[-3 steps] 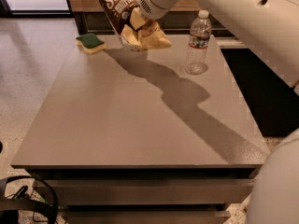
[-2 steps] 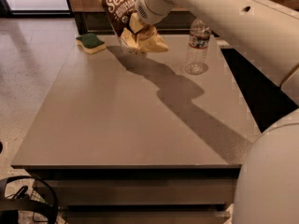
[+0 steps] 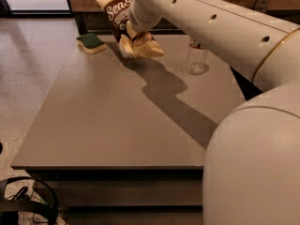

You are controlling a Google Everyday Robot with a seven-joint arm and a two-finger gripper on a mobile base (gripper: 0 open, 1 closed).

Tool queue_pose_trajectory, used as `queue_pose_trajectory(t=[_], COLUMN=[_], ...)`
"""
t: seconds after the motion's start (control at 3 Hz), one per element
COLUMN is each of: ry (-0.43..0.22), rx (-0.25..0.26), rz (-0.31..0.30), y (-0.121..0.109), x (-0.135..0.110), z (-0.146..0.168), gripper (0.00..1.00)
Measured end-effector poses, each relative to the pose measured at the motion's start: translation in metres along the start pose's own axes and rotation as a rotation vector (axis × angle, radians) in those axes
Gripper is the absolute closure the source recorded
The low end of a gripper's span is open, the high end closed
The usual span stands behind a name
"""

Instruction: Move brown chip bag near sponge

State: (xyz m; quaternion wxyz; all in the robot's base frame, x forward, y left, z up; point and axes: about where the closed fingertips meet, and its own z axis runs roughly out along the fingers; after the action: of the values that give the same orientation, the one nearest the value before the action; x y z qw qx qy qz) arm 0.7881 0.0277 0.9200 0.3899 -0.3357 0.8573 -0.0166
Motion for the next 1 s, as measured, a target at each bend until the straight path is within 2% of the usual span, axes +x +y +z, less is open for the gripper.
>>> queue_pose_trajectory(t=[0.33,0.67,1.0], ry=[0.006,0.008,0.012], rx=[0.014,0.013,0.011], rz=[0.007,0.008,0.007], y=[0.0126,0.0140,0.0154], x=[-0.0081,-0.0074,-0.0063], z=[0.0236,0.0252,0.0270], gripper=[1.00,0.84,0.53])
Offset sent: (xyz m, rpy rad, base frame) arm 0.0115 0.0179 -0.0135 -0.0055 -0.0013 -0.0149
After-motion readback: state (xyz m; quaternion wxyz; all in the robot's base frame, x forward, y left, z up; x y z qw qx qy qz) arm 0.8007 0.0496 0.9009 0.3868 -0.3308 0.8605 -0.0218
